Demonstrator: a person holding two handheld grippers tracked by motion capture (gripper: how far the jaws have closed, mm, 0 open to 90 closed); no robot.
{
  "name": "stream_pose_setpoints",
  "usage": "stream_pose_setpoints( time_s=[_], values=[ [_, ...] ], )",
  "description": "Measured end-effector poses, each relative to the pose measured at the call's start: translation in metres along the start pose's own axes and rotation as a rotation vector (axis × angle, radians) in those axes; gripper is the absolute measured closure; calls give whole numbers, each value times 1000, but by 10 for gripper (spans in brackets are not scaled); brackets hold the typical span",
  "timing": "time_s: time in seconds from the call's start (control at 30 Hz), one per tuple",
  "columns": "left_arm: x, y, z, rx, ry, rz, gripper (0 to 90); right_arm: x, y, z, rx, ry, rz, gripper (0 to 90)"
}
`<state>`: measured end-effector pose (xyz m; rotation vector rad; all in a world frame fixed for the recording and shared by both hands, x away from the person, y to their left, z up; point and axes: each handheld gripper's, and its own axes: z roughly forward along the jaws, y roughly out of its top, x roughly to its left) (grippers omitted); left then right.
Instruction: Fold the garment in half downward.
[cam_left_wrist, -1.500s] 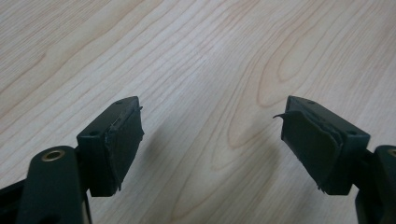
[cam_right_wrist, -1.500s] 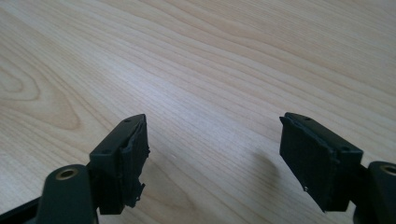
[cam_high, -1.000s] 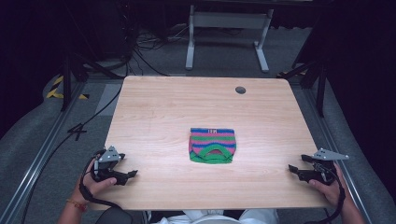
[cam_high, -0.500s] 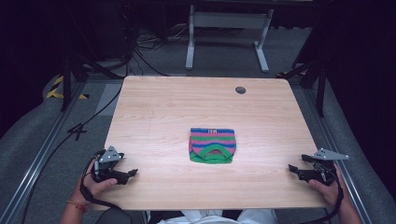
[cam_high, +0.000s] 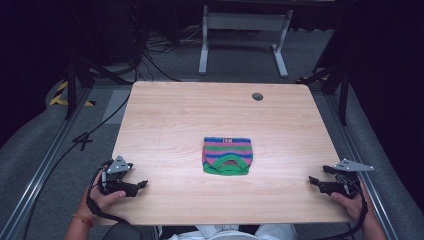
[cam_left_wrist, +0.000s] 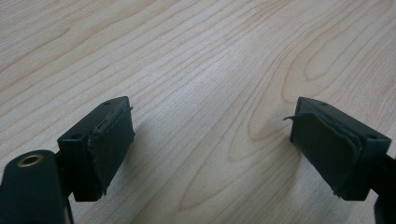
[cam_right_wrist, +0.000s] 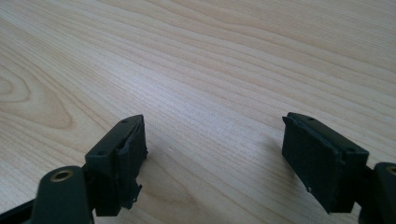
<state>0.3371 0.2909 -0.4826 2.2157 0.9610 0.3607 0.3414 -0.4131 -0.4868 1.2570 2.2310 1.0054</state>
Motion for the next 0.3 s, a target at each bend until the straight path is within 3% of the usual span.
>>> stream_pose_setpoints(
  time_s=[0.3],
  values=[
    [1,1,1,-3,7,-12,139,0,0,0,-2,-3,7,224]
  ],
)
